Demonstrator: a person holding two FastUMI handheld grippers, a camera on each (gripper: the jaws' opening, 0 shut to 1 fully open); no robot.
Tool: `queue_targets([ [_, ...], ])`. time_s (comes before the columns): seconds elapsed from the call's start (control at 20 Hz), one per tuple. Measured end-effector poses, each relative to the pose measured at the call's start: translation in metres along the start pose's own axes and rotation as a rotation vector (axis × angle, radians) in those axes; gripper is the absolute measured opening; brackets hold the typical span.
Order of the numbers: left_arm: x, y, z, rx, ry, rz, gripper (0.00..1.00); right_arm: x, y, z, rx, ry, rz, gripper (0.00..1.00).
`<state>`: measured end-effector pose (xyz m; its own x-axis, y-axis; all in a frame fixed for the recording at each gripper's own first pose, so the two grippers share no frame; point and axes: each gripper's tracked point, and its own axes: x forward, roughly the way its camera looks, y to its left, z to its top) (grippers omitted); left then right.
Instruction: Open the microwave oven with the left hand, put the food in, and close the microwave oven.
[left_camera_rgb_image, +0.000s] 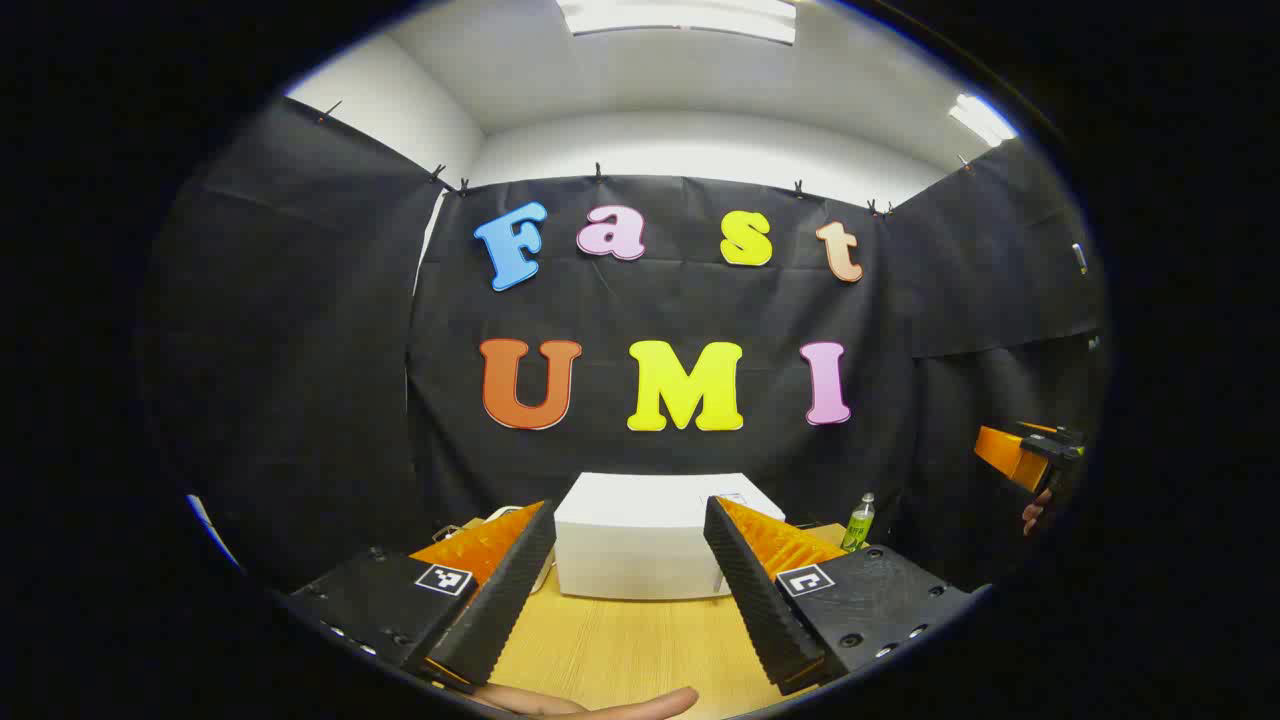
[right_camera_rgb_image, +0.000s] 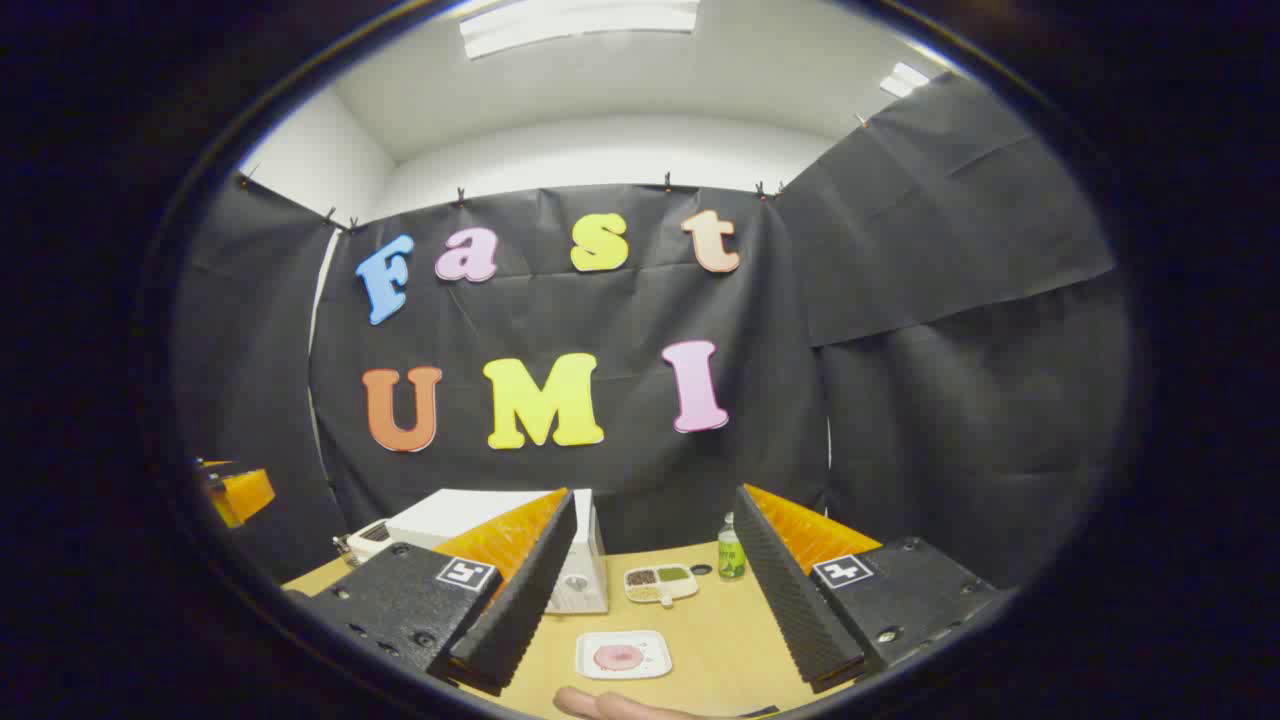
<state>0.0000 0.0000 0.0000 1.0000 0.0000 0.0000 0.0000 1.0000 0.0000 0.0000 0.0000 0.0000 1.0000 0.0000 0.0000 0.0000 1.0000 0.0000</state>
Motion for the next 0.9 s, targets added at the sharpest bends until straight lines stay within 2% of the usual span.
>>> queue_targets([
  [0.05, 0.0, 0.002, 0.001, -0.009, 0.006, 0.007, 0.94, -0.002, -0.002, 0.004, -0.004, -0.004, -0.004, 0.91],
  [0.1, -0.001, -0.004, 0.003, -0.02, 0.011, -0.008, 0.94, -0.005, -0.002, 0.009, -0.004, -0.016, -0.003, 0.91],
  [0.15, -0.001, -0.01, 0.003, -0.042, 0.015, -0.03, 0.94, -0.007, -0.002, 0.014, -0.004, -0.029, -0.001, 1.0],
  [0.2, -0.003, -0.015, 0.002, -0.066, 0.021, -0.053, 0.94, -0.008, -0.004, 0.015, -0.005, -0.038, -0.006, 0.91],
  [0.25, -0.003, -0.016, 0.001, -0.072, 0.028, -0.058, 0.94, -0.011, -0.005, 0.017, -0.006, -0.047, -0.007, 1.0],
  [0.3, -0.002, -0.011, -0.001, -0.06, 0.031, -0.048, 0.94, -0.013, -0.004, 0.017, -0.005, -0.052, -0.003, 0.91],
  [0.35, -0.002, -0.008, 0.001, -0.043, 0.026, -0.037, 0.94, -0.014, -0.003, 0.016, -0.001, -0.051, 0.001, 1.0],
  [0.4, -0.001, -0.007, 0.001, -0.027, 0.024, -0.024, 0.94, -0.015, -0.003, 0.014, 0.002, -0.044, 0.006, 0.91],
  [0.5, -0.001, -0.009, 0.001, -0.023, 0.014, -0.02, 0.94, -0.016, -0.003, 0.015, 0.003, -0.047, 0.012, 0.91],
  [0.7, 0.0, -0.018, -0.001, -0.054, 0.008, -0.062, 0.94, -0.016, -0.006, 0.013, 0.004, -0.051, 0.011, 0.91],
  [0.8, 0.003, -0.013, 0.0, -0.031, -0.007, -0.035, 0.95, -0.015, -0.007, 0.011, 0.014, -0.048, 0.015, 0.91],
  [0.9, 0.008, -0.008, 0.001, 0.045, -0.04, 0.007, 0.95, -0.013, -0.009, 0.007, 0.02, -0.045, 0.015, 0.91],
])
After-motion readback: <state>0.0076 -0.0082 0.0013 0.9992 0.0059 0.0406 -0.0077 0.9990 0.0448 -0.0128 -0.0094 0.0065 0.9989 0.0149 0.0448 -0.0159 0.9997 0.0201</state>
